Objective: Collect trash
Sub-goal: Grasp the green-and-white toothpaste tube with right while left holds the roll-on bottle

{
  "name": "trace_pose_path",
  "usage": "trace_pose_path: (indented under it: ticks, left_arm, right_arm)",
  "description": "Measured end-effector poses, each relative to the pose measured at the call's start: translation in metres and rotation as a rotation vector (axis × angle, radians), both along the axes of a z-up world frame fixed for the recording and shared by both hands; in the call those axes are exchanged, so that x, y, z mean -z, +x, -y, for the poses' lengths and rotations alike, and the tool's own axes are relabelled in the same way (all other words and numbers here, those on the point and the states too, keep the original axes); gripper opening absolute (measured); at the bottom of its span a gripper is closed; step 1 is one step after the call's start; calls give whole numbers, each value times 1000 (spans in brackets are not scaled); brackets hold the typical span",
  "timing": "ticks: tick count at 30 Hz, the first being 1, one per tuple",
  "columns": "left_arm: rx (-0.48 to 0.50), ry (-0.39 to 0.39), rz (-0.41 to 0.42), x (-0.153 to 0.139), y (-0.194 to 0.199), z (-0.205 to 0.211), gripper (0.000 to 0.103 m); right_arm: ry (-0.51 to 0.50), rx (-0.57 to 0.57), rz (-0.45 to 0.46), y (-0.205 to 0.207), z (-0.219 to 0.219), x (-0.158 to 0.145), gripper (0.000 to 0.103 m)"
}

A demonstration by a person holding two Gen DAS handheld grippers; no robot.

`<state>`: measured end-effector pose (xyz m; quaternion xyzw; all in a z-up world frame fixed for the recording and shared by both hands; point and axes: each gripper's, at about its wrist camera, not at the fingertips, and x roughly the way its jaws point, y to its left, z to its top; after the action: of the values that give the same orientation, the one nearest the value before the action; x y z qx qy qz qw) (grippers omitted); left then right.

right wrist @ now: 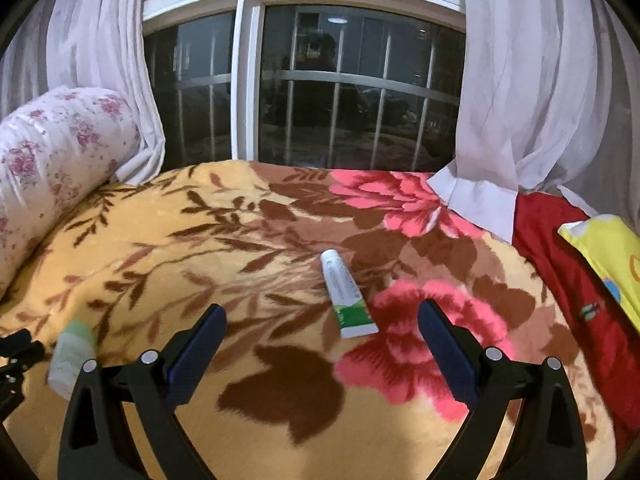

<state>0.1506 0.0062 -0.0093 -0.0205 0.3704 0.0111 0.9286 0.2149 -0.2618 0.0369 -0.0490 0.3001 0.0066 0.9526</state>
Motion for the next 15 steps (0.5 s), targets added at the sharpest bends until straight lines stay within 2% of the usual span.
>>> trace_pose_path:
  ticks: [5,6,7,8,12,15]
  left_arm:
    - [9,-62,-46,3,3,-4,36]
    - [11,-80,-54,1,4,-2,41]
    - [10,-91,-63,1,6,-1,54]
    - [5,-100,-71,-1,8,1,59]
    - [-35,-84,-75,-3,21,12,74]
    - [-76,-93,-127,10,39,19,76]
  right_arm:
    - [-30,19,-27,18,5,8,95]
    - [-25,22,-27,18,7,9,95]
    - [-17,23,-23,18,8,10,95]
    - [-11,22,-21,18,9,11,95]
    - [-12,16,-15,20,10,15,95]
    - [-7,20,-10,22,13,14,95]
